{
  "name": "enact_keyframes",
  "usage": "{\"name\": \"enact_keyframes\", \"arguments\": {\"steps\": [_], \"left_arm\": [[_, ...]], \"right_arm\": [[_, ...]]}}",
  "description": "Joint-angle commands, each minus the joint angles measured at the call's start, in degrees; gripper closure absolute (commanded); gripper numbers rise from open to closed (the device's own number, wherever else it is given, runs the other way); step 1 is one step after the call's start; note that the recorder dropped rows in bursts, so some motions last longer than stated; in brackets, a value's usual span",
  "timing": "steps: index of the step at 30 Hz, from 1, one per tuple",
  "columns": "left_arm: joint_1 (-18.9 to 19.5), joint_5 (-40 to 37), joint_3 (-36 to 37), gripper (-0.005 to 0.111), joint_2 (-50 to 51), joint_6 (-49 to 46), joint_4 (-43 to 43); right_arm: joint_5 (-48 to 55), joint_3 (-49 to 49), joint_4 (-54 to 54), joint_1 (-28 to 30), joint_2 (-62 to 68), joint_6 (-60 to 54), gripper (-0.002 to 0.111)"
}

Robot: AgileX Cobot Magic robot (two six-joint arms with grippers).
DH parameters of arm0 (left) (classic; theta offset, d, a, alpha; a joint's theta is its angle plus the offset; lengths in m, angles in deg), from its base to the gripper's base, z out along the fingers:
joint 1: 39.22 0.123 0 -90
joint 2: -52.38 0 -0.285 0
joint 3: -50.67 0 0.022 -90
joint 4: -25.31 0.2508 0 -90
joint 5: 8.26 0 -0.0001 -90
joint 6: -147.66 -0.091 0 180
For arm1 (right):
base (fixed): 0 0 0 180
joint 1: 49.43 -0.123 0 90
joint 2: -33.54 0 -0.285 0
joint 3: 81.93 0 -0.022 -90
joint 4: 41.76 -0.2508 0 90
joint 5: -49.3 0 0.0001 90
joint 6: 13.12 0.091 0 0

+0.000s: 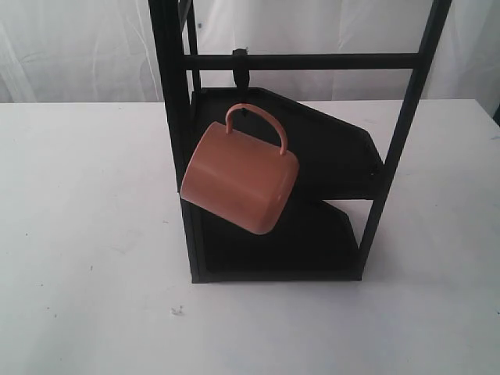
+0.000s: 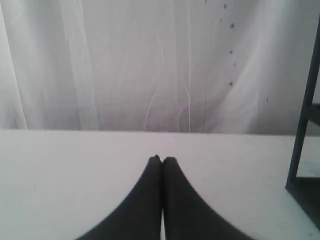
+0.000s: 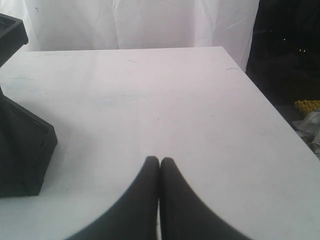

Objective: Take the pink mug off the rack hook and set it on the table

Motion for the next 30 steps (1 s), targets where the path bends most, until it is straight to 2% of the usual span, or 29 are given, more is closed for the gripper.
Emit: {"name": "enact_keyframes", "arguments": {"steps": [1,5,8,11,13,14,16,18,20,23,30], "left_arm": [[-0.39,-6.77,0.21,0.107,-0.25,0.01,-0.31],[-0.39,-5.88,0.21,0.107,-0.25,0.01,-0.31],[-0.39,-2.32,0.21,0.107,-0.25,2.03,-0.31],[-0.39,6.87,0.21,0.107,-0.25,7.23,-0.31],[-0.39,13.82,0.21,0.107,-0.25,7.18,-0.31],[-0.39,14.66,0.21,0.107,-0.25,6.32,-0.61],[-0.39,8.97,-0.69,0.107,-0.25,3.01,-1.52],[-0.39,-3.33,-3.92,0.107,1.23,2.77,-3.18],[-0.39,-12.00,-6.80,0.107,4.84,2.75,-4.69],[-0.39,-18.33,-11.22,0.107,12.76,1.27,-4.00],[-1.09,-34.18,-21.93,0.107,26.67,-12.27,-4.66]], "right_arm": [[-0.51,0.06,-0.20,0.30,0.08,0.08,0.108],[-0.51,0.06,-0.20,0.30,0.08,0.08,0.108],[-0.51,0.06,-0.20,0.30,0.08,0.08,0.108],[-0.51,0.06,-0.20,0.30,0.08,0.08,0.108],[-0.51,0.06,-0.20,0.30,0.08,0.08,0.108],[-0.51,0.06,-0.20,0.30,0.08,0.08,0.108],[-0.51,0.06,-0.20,0.30,0.08,0.08,0.108],[-0.51,0.06,-0.20,0.30,0.08,0.08,0.108],[-0.51,0.06,-0.20,0.30,0.08,0.08,0.108],[-0.51,0.06,-0.20,0.30,0.08,0.08,0.108],[-0.51,0.06,-0.20,0.30,0.08,0.08,0.108]]}}
